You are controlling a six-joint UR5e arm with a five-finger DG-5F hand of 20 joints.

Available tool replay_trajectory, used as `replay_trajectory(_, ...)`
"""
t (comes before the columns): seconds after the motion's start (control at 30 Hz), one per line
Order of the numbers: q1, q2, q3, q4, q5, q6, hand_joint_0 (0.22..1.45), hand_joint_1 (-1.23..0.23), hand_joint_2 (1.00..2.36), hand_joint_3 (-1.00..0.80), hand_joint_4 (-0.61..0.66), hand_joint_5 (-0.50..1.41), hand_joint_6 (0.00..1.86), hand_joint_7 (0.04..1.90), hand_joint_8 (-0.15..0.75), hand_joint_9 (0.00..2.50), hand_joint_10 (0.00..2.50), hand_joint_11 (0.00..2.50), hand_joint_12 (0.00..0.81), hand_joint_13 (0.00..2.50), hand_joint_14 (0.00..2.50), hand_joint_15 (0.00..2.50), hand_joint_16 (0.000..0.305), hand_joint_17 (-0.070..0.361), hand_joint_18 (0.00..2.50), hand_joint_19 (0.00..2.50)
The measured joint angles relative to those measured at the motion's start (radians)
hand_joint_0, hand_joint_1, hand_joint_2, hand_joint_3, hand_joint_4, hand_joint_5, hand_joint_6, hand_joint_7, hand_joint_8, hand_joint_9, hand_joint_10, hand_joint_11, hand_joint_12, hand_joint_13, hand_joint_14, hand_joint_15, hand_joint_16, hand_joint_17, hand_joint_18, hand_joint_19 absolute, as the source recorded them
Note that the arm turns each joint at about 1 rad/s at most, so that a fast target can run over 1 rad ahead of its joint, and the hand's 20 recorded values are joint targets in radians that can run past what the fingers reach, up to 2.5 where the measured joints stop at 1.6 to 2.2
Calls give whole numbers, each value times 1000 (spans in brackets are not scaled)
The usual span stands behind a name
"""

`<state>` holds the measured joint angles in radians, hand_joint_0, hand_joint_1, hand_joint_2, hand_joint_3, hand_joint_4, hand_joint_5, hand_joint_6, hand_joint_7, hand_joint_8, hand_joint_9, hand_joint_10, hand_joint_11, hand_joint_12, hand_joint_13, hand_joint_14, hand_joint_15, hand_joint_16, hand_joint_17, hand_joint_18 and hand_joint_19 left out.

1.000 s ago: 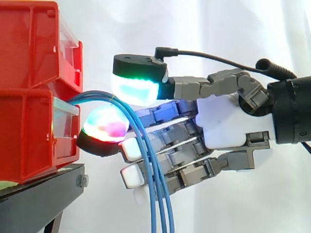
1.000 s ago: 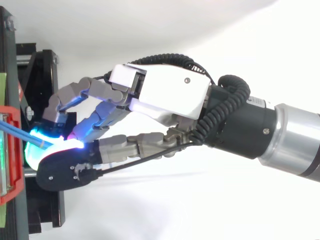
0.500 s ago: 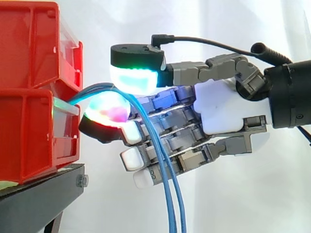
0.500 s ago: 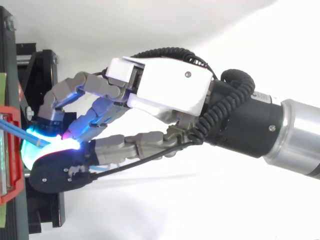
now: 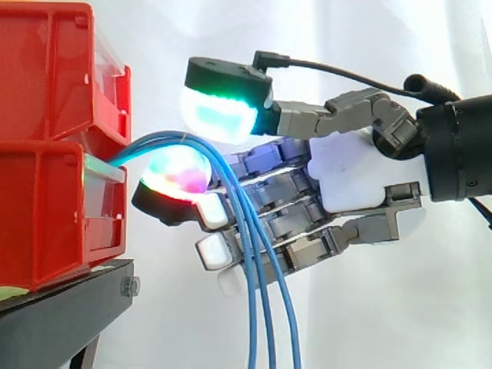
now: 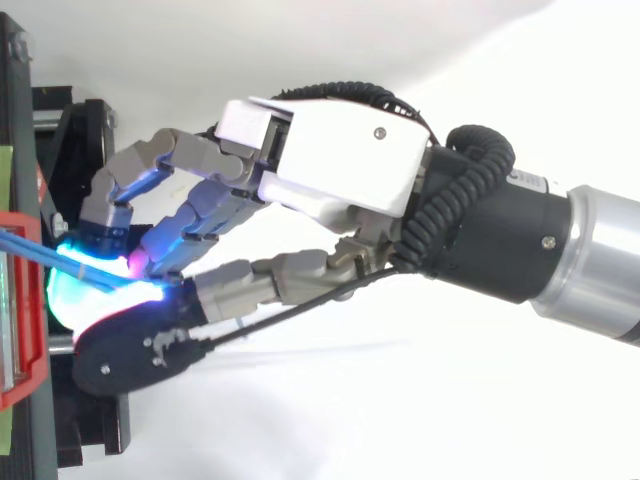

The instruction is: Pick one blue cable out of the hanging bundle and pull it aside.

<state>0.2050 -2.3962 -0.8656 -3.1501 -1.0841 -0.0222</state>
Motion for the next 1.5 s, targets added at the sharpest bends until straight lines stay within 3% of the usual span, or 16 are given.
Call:
replay_trajectory(0.17, -3, 0, 1, -6, 0, 1, 547, -408, 1002, -476, 107, -146, 876, 773, 275, 1006, 22, 701, 287, 952, 22, 530, 49, 110, 713, 443)
replay_trajectory(0.4, -9, 0, 8, -20, -2, 1, 577, -577, 1020, -193, 73, -154, 916, 798, 282, 1007, 21, 742, 289, 953, 22, 536, 48, 108, 711, 448)
replay_trajectory(0.63, -11, 0, 17, -39, -2, 1, 603, -695, 1023, -127, 45, -166, 944, 752, 269, 969, 21, 751, 282, 941, 23, 542, 48, 107, 709, 440)
replay_trajectory(1.0, -13, 0, 18, -45, 0, 5, 712, -798, 1017, -291, -158, -181, 964, 767, 234, 952, 23, 743, 262, 935, 21, 533, 45, 102, 703, 421)
replay_trajectory(1.2, -15, 0, 19, -51, 1, 9, 740, -822, 1005, -435, -196, -182, 964, 752, 218, 945, 20, 732, 252, 932, 21, 535, 44, 99, 692, 412)
replay_trajectory(1.5, -16, 0, 19, -85, -1, 35, 744, -838, 1000, -494, -196, -180, 962, 735, 213, 947, 22, 728, 246, 929, 22, 534, 43, 98, 690, 411)
